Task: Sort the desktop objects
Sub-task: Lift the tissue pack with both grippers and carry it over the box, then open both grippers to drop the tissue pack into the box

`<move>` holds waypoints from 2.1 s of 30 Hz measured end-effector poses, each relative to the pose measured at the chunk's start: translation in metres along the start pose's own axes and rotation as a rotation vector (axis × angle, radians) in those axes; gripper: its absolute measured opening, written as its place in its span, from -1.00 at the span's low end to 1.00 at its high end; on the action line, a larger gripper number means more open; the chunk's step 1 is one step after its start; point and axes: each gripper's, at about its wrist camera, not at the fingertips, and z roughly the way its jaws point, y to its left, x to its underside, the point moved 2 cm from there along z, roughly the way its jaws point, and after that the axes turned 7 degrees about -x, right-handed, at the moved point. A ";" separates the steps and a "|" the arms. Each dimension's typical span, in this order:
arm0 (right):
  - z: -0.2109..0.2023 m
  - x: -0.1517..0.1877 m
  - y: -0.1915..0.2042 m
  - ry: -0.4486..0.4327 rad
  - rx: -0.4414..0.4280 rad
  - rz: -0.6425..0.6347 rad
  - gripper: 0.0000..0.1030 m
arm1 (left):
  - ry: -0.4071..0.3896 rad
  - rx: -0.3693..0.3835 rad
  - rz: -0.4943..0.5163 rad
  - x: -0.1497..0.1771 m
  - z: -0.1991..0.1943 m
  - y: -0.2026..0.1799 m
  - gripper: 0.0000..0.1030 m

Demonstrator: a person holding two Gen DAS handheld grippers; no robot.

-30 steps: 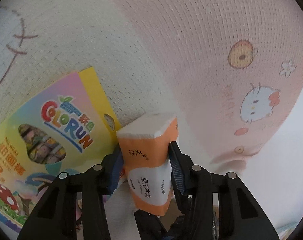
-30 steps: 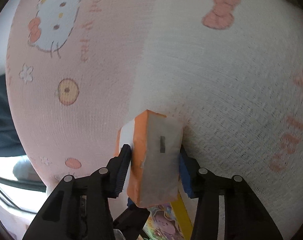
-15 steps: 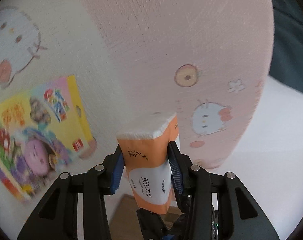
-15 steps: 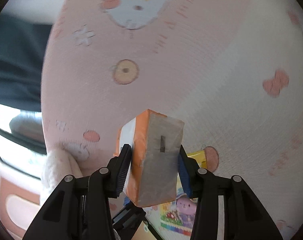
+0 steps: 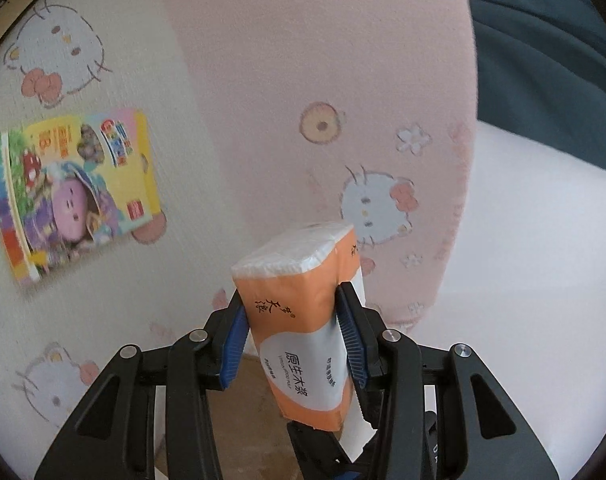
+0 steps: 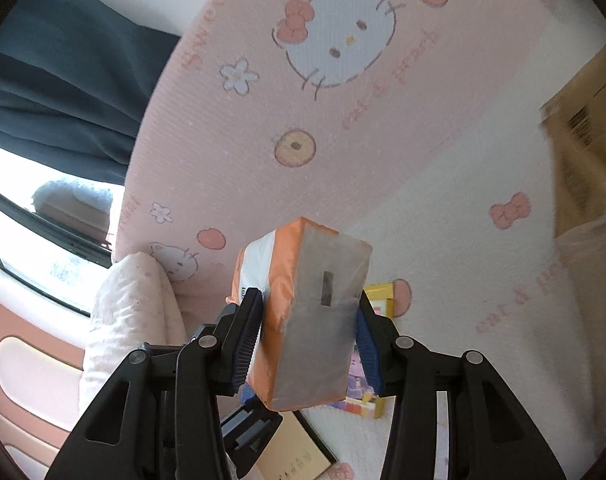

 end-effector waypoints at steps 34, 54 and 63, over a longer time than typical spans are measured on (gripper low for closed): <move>-0.233 -0.080 -0.108 0.031 0.199 -0.017 -0.11 | 0.206 -0.121 0.102 0.234 0.106 -0.094 -0.06; -0.211 -0.106 -0.193 0.277 0.494 -0.173 -0.05 | 0.224 -0.375 0.074 0.291 0.182 -0.055 0.00; -0.208 -0.111 -0.194 0.309 0.612 -0.253 -0.02 | 0.303 -0.420 -0.012 0.293 0.187 -0.041 0.28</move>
